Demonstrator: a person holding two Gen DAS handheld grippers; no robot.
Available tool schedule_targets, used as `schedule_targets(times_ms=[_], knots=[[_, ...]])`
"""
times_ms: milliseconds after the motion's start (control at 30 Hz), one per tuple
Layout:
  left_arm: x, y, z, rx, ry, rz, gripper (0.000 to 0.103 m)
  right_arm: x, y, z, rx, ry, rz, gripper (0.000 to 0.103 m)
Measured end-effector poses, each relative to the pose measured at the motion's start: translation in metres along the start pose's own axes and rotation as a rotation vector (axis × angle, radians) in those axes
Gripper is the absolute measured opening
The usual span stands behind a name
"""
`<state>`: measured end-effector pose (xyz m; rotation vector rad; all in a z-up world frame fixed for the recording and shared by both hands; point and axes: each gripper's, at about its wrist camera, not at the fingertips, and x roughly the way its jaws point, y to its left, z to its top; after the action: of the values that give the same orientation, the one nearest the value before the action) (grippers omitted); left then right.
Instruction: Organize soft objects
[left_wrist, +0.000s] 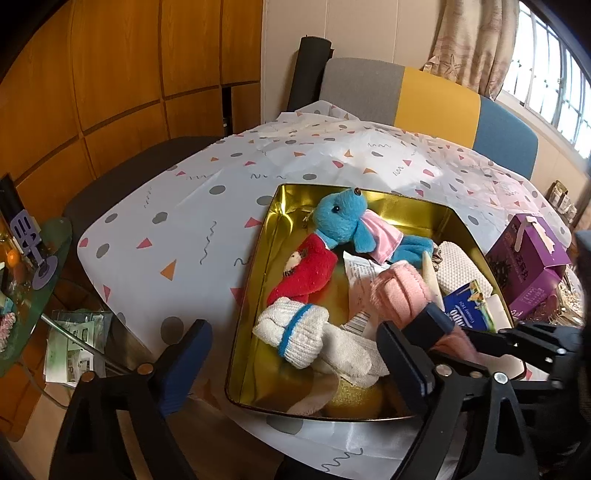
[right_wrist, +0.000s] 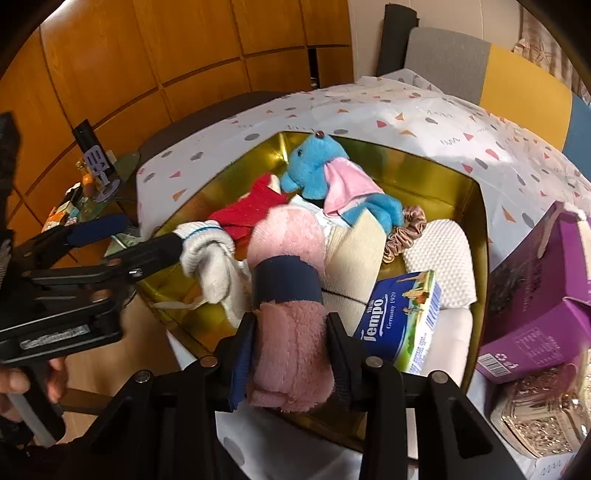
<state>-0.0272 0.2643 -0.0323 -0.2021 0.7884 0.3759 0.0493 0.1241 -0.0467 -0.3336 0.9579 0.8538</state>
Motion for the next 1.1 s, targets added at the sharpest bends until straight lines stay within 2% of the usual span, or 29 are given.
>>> schedule_targets(times_ms=[167, 433, 600, 800, 900, 1100], knots=[[-0.004, -0.002, 0.003, 0.001, -0.017, 0.000, 0.097, 0.016, -0.014, -0.003, 0.050, 0.028, -0.035, 0.037], [-0.013, -0.007, 0.004, 0.000, -0.048, 0.006, 0.102, -0.001, -0.014, -0.013, 0.084, -0.004, -0.034, 0.045], [-0.021, -0.014, 0.004, 0.009, -0.068, -0.003, 0.103, -0.026, -0.012, -0.020, 0.116, -0.078, -0.114, 0.045], [-0.030, -0.027, 0.001, 0.019, -0.083, -0.025, 0.103, -0.052, -0.027, -0.029, 0.266, -0.132, -0.239, 0.046], [-0.034, -0.034, -0.001, 0.029, -0.090, -0.027, 0.103, -0.064, -0.031, -0.033, 0.291, -0.156, -0.311, 0.046], [-0.039, -0.040, -0.005, 0.021, -0.106, -0.009, 0.103, -0.079, -0.035, -0.042, 0.321, -0.194, -0.376, 0.046]])
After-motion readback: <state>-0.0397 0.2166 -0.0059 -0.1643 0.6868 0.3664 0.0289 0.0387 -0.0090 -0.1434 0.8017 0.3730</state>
